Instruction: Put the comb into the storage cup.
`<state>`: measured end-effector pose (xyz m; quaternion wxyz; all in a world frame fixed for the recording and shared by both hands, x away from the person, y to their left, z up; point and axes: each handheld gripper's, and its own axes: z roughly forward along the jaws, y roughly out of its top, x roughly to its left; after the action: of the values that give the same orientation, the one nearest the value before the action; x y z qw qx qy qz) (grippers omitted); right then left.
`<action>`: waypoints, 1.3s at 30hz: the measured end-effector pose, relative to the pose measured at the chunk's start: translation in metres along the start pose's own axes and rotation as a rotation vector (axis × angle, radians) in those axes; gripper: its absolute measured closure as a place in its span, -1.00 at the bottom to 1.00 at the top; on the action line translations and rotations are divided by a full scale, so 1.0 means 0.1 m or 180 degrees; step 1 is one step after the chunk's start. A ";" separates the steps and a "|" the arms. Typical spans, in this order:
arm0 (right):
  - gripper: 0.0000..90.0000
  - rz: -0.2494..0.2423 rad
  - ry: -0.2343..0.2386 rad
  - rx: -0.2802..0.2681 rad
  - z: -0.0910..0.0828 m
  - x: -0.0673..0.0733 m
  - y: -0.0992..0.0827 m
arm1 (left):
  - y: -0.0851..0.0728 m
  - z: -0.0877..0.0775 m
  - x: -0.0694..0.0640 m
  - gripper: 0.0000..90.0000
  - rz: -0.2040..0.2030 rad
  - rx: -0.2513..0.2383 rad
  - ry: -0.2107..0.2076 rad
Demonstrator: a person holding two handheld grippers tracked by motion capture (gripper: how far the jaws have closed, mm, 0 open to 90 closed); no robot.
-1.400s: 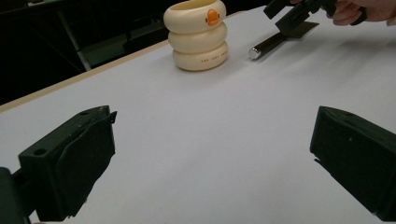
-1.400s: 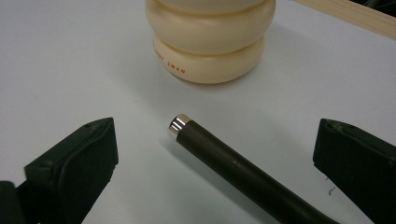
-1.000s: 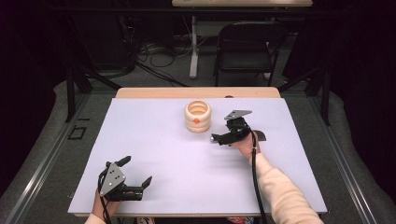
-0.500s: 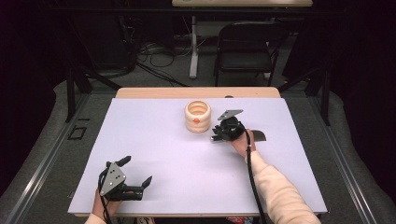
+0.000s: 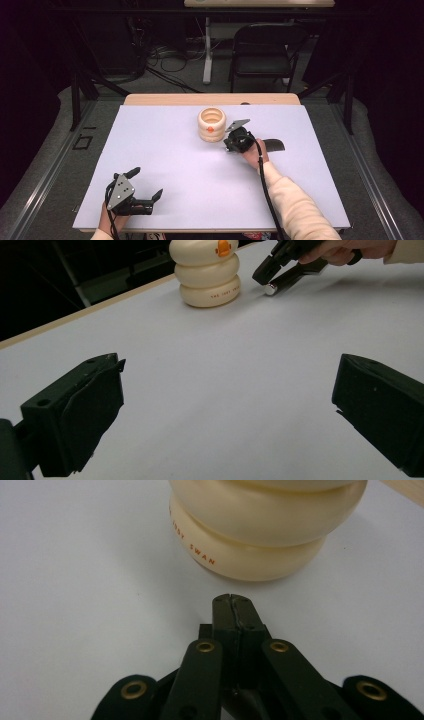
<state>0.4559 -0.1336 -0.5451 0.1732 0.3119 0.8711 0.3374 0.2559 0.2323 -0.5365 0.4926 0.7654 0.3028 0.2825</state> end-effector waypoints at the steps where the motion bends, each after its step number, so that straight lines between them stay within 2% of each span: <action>1: 1.00 -0.0013 0.0003 0.0029 0.00 0.00 0.00 | 0.00 0.00 0.00 -1.00 -0.0005 -0.0001 0.0000; 8: 1.00 -0.0033 0.0097 0.0141 0.01 0.03 -0.01 | 0.00 -0.01 0.00 -1.00 0.0004 0.0001 -0.0003; 15: 1.00 -0.0039 0.0140 0.0208 -0.05 0.08 -0.03 | 0.00 -0.02 0.00 -1.00 0.0004 0.0003 0.0004; 17: 1.00 -0.0082 0.0188 0.0237 -0.08 0.09 -0.06 | 0.00 -0.02 0.00 -1.00 0.0003 -0.0001 0.0003; 25: 1.00 -0.0054 0.0202 0.0333 -0.15 0.08 -0.13 | 0.00 -0.02 0.01 -1.00 -0.0004 0.0001 0.0012; 39: 1.00 -0.0080 0.0236 0.0386 -0.24 0.12 -0.16 | -0.01 -0.03 0.01 -1.00 0.0000 -0.0001 0.0022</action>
<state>0.4284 -0.1465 -0.5405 0.1257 0.2981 0.8997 0.2932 0.2540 0.2352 -0.5356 0.4917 0.7643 0.3044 0.2852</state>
